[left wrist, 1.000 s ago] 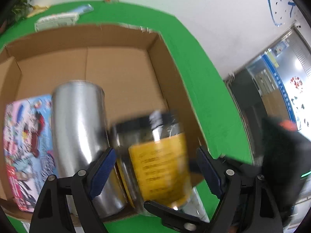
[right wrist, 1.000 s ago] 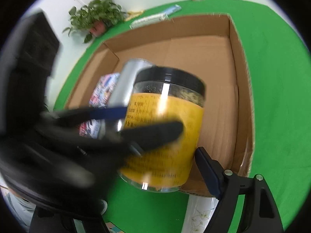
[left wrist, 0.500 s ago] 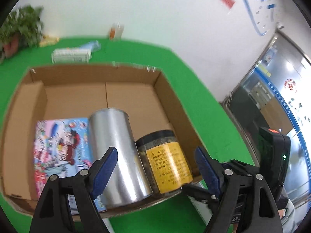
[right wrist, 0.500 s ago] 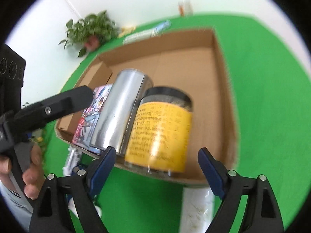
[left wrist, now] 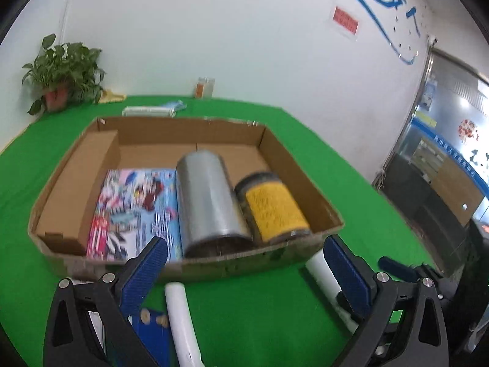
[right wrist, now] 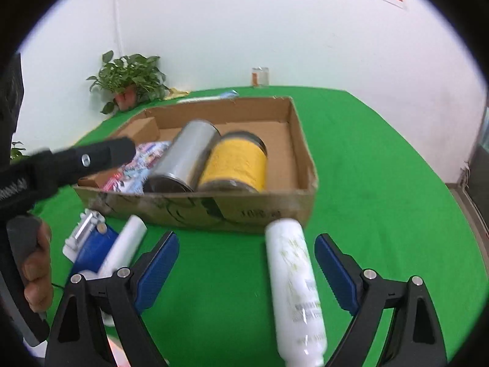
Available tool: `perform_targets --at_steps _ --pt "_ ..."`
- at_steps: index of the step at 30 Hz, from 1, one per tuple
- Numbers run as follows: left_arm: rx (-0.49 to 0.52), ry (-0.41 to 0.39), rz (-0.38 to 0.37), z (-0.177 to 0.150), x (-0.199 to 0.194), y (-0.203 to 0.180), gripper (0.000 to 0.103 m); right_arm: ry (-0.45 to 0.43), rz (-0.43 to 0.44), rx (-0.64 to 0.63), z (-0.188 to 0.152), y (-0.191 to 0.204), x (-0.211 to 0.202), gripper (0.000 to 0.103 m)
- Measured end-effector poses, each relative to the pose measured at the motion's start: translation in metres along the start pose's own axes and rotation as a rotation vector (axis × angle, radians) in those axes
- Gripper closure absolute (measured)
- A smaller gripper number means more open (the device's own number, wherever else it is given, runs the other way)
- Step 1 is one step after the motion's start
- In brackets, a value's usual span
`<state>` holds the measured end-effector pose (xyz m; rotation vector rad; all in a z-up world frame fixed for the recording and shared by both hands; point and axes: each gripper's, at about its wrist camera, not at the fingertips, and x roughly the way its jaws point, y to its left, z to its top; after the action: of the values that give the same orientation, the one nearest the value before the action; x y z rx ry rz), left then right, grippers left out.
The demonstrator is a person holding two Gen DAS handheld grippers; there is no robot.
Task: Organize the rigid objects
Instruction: 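Open both grippers and move them to the white spray bottle, then close the right gripper on the white spray bottle while the left gripper also grips it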
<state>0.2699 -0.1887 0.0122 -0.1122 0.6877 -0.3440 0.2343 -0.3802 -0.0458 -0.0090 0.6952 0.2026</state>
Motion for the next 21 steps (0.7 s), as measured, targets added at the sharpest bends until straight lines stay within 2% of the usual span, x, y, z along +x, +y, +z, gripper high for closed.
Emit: perform_targets --at_steps 3,5,8,12,16,17,19,21 --pt "0.044 0.059 -0.018 -0.021 0.011 -0.014 0.0 0.002 -0.069 -0.009 -0.018 -0.016 -0.002 0.013" --pt "0.069 0.096 -0.03 -0.025 0.019 -0.024 0.0 0.01 -0.084 0.017 -0.031 -0.032 -0.002 0.013" --pt "0.083 0.161 -0.068 -0.03 0.042 -0.042 0.0 0.038 -0.058 0.064 -0.045 -0.054 0.0 0.013" --pt "0.028 0.257 -0.112 -0.038 0.066 -0.059 0.001 0.076 -0.034 0.094 -0.058 -0.065 0.004 0.013" --pt "0.059 0.32 -0.124 -0.045 0.081 -0.077 0.001 0.062 0.062 0.134 -0.067 -0.067 0.003 0.016" --pt "0.068 0.327 -0.126 -0.045 0.084 -0.08 0.001 0.065 0.087 0.144 -0.07 -0.068 0.005 0.021" --pt "0.061 0.344 -0.125 -0.047 0.089 -0.083 0.002 0.083 0.089 0.15 -0.071 -0.068 0.009 0.043" --pt "0.037 0.356 -0.146 -0.048 0.093 -0.084 0.002 0.105 0.09 0.14 -0.072 -0.066 0.013 0.053"
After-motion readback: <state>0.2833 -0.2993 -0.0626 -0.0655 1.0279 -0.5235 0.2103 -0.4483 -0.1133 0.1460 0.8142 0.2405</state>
